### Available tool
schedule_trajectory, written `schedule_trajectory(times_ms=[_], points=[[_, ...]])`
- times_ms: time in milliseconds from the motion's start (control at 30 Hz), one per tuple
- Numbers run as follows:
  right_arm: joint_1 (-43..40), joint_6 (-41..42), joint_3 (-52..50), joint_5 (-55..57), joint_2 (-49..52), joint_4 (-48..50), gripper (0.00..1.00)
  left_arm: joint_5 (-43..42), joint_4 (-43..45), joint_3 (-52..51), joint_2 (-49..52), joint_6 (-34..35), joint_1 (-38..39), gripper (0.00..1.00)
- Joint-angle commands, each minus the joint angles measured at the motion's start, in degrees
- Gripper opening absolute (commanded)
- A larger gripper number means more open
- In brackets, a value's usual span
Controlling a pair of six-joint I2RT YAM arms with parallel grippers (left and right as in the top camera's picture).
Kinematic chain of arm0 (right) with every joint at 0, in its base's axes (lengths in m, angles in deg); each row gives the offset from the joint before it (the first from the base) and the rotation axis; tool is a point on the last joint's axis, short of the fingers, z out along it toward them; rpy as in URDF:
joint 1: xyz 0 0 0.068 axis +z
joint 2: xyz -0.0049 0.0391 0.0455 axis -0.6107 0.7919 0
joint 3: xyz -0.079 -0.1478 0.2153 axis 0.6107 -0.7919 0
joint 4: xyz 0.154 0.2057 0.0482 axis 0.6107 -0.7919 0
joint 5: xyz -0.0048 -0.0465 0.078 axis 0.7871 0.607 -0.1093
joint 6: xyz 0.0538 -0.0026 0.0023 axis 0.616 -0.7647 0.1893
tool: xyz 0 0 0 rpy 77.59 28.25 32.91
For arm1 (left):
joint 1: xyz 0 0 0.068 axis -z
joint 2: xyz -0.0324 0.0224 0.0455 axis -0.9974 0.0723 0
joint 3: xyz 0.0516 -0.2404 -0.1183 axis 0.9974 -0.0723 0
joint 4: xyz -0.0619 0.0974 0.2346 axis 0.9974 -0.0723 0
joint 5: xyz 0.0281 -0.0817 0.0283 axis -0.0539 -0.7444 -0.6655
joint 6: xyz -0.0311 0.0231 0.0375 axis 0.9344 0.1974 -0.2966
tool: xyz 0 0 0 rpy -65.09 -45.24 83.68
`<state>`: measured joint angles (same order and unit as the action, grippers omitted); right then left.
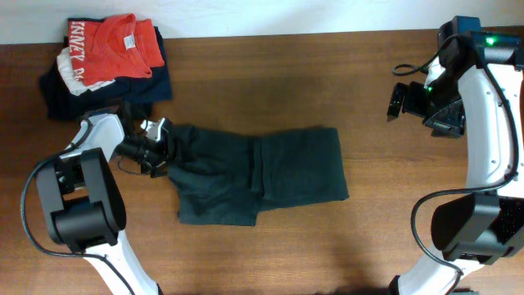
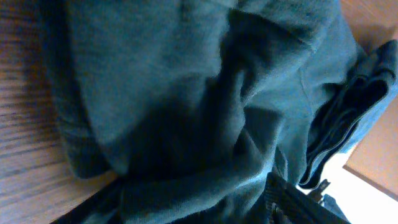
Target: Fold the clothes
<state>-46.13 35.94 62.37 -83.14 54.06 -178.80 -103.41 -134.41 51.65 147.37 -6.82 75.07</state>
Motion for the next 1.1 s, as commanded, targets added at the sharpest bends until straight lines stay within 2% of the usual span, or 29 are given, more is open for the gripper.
schedule_trajectory(times_ms=[0,33,100,133,167,233,300,467,667,833,1067], points=[[-0.1,0.0,0.3,-0.3,-0.2,0.0,0.99,1.2,0.1,-0.9,1.6,0.4,-0.1,0.54],[-0.1,0.0,0.3,-0.3,-0.2,0.0,0.99,1.2,0.0,-0.9,1.6,0.4,-0.1,0.5],[-0.1,0.0,0.3,-0.3,-0.2,0.0,0.99,1.2,0.0,-0.9,1.6,0.4,-0.1,0.29],[-0.1,0.0,0.3,-0.3,-0.2,0.0,0.99,1.2,0.0,-0.9,1.6,0.3,-0.1,0.08],[-0.1,0.0,0.3,-0.3,-0.2,0.0,0.99,1.3,0.0,-0.9,1.6,0.3,-0.1,0.01],[-0.1,0.0,0.3,-0.3,-0.2,-0.1,0.99,2.3,-0.2,-0.8,1.6,0.9,-0.3,0.01],[-0.1,0.0,0.3,-0.3,-0.2,-0.3,0.99,7.8,-2.1,0.6,1.6,3.2,-1.1,0.01],[-0.1,0.0,0.3,-0.3,-0.2,-0.9,0.99,21.4,-16.4,15.0,1.5,3.6,-3.2,0.01],[-0.1,0.0,0.3,-0.3,-0.2,-1.6,0.99,22.7,-27.7,33.6,1.5,3.6,-2.3,0.01],[-0.1,0.0,0.3,-0.3,-0.2,-2.0,0.99,22.8,-28.6,33.3,2.2,3.6,-2.5,0.01],[-0.1,0.0,0.3,-0.3,-0.2,-1.9,0.99,23.4,-27.5,26.3,2.4,3.6,-2.5,0.02]])
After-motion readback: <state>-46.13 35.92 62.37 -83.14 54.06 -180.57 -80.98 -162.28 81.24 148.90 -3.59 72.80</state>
